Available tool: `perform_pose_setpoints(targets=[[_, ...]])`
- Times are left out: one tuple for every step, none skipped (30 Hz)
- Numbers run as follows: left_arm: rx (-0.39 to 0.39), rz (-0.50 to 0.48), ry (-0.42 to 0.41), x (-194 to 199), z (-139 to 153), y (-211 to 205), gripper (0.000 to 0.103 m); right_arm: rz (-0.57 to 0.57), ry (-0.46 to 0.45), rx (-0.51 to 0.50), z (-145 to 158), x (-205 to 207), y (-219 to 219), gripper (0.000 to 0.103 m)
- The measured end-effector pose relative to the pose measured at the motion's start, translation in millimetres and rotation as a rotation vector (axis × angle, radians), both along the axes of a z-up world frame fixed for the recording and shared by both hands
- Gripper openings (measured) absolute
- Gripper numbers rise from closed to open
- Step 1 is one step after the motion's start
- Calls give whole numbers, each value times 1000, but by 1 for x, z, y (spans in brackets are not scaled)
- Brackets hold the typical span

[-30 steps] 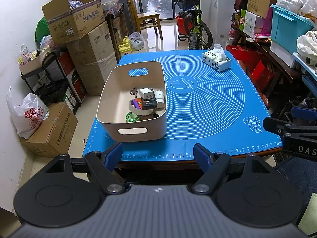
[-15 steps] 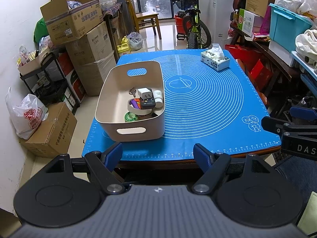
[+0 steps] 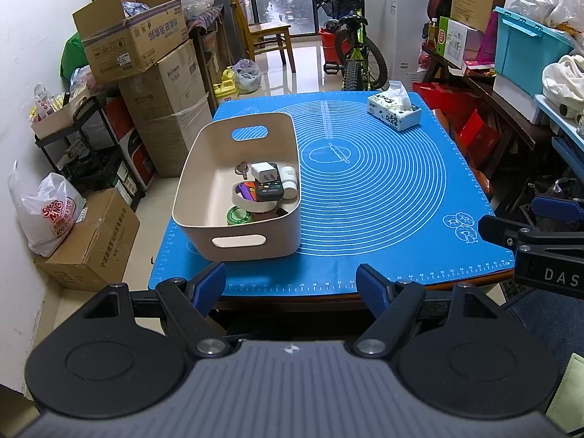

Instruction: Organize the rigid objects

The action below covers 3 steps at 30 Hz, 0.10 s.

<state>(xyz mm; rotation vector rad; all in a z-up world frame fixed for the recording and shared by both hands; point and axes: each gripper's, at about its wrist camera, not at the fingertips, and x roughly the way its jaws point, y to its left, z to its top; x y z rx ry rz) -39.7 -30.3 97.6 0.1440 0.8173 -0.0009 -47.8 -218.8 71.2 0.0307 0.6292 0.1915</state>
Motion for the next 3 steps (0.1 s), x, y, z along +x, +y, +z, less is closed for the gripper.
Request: perform_pose_setpoints(targets=[[0, -1, 0, 0, 0, -2, 79, 0, 1, 1, 0, 0, 0, 82], [0, -2, 1, 0, 0, -2, 79, 0, 1, 1, 0, 0, 0, 82], [0, -2, 0, 1, 0, -4, 79, 0, 0, 0, 0, 0, 0, 82]])
